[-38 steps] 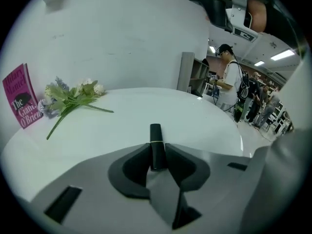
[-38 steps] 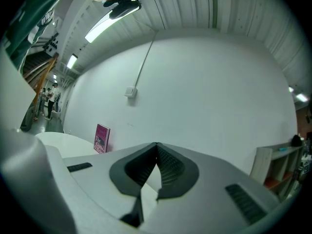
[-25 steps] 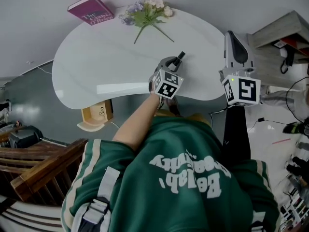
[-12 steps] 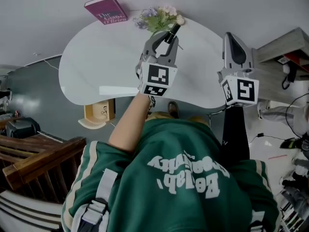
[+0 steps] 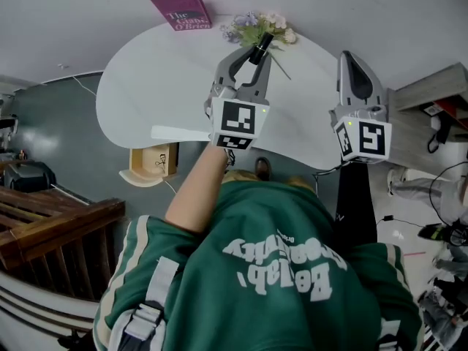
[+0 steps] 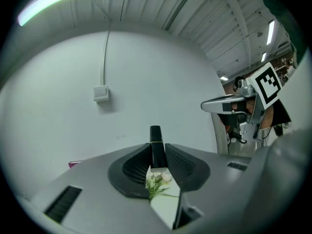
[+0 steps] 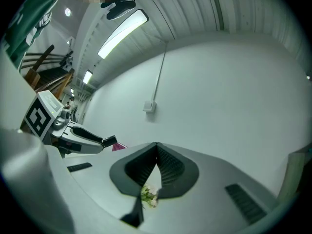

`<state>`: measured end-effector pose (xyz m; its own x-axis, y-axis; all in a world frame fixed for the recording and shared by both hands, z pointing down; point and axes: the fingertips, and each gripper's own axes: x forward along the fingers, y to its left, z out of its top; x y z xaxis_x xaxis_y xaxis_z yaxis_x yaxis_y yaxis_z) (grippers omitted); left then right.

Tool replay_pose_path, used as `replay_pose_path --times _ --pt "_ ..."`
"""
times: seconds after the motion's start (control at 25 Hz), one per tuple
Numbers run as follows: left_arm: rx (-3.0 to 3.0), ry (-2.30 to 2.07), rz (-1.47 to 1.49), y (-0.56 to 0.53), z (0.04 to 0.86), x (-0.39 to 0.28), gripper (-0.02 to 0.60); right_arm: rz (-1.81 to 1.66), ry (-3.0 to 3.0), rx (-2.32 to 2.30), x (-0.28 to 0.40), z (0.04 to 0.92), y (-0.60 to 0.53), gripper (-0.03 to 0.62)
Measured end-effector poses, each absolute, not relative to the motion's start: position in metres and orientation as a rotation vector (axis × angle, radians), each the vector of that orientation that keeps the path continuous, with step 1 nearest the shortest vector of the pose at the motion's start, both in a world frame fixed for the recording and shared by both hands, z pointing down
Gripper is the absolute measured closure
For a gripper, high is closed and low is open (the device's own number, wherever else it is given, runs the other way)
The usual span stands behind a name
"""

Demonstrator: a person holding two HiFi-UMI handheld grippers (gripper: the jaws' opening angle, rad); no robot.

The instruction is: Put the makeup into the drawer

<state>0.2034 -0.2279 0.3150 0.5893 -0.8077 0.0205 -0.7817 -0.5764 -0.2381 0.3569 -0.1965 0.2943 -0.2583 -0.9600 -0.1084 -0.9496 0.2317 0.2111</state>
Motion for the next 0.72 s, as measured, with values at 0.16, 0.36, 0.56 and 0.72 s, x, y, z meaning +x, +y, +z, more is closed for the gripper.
replay_pose_path --times 0.16,0.36,0.56,0.72 --pt "-2.561 1.408 -0.184 -0.224 0.31 0.166 0.471 -0.381 -2.495 1.8 0.32 0.294 -0.205 0.585" --pt "-2.469 1.536 -0.196 -0.218 0.301 0.097 0.471 -0.376 -2.601 1.674 0.252 0.292 -0.22 0.585" --pt "-2.351 1.715 -0.231 -0.201 0.296 0.01 0.471 -0.38 -2.741 1.458 0.154 0.292 -0.228 0.585" --pt "-2.238 1.878 -0.261 -0.18 0.295 -0.062 0.47 -0.368 -2.849 1.274 0.078 0.292 -0.227 0.585"
